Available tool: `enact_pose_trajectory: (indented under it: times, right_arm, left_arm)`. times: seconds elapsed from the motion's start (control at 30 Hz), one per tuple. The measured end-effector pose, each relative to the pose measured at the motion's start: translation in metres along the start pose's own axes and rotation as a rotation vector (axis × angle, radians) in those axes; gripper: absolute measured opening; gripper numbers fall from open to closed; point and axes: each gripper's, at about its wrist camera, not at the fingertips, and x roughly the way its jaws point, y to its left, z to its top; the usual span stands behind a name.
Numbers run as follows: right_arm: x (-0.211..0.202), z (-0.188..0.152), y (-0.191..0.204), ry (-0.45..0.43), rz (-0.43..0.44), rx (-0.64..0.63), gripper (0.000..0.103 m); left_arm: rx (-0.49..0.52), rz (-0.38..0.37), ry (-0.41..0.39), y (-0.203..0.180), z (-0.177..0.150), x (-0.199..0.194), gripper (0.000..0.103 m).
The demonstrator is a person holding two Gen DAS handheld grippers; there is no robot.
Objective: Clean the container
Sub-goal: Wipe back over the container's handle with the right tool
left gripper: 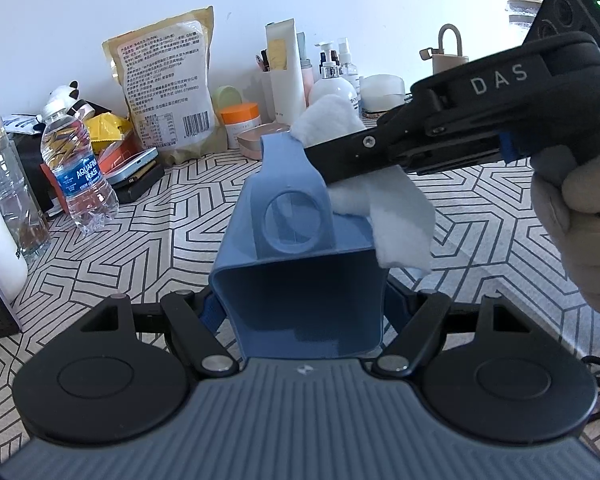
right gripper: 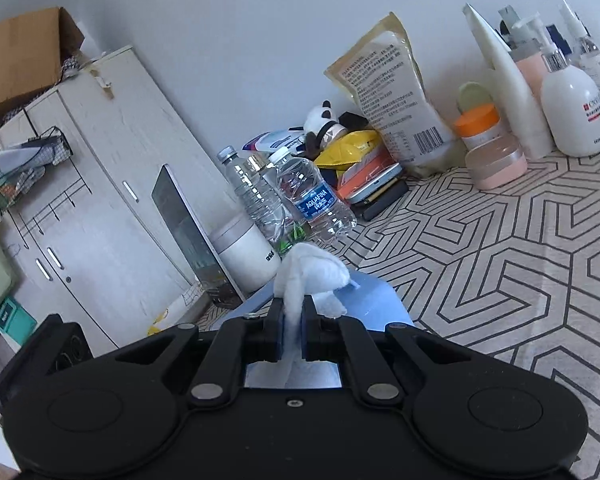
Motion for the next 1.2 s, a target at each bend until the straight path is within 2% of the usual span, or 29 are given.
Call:
enact_pose_trajectory:
  times: [0.17,0.27,0.37,0.53,0.7,0.83,1.2]
  right_arm:
    - [-0.001,-0.004,-0.004,0.022,0.075,0.035,0.007]
    - [-0.002,-0.006,-0.003,0.023,0.088,0.043,0.007]
    - [-0.002,-0.005,-0.003,0.02,0.079,0.041,0.006]
    - [-0.004,-0.001,-0.005,-0.011,0.005,0.01,0.006]
    - [-0.006,-0.002,-0.002,-0.02,-0.016,-0.014,0.006]
    - [-0.007,-0.002,-0.005,-0.027,-0.021,-0.001,0.006]
    - [-0.012,-0.008,-0.016,-0.024,0.041,0.098,0.006]
  left_arm:
    - [-0.005,-0.002,0.001,0.001,0.0,0.0,0.076]
    - [-0.005,-0.003,0.001,0.004,0.001,0.001,0.076]
    - [-0.006,-0.003,0.001,0.005,0.001,0.001,0.076]
    - [0.0,0.0,0.0,0.005,0.001,0.002,0.076]
    - [0.001,-0.003,-0.005,0.005,0.001,0.002,0.076]
    - [0.003,-0.002,-0.006,0.003,0.0,0.001,0.076]
    - [-0.005,-0.005,-0.005,0.005,0.0,0.002,0.076]
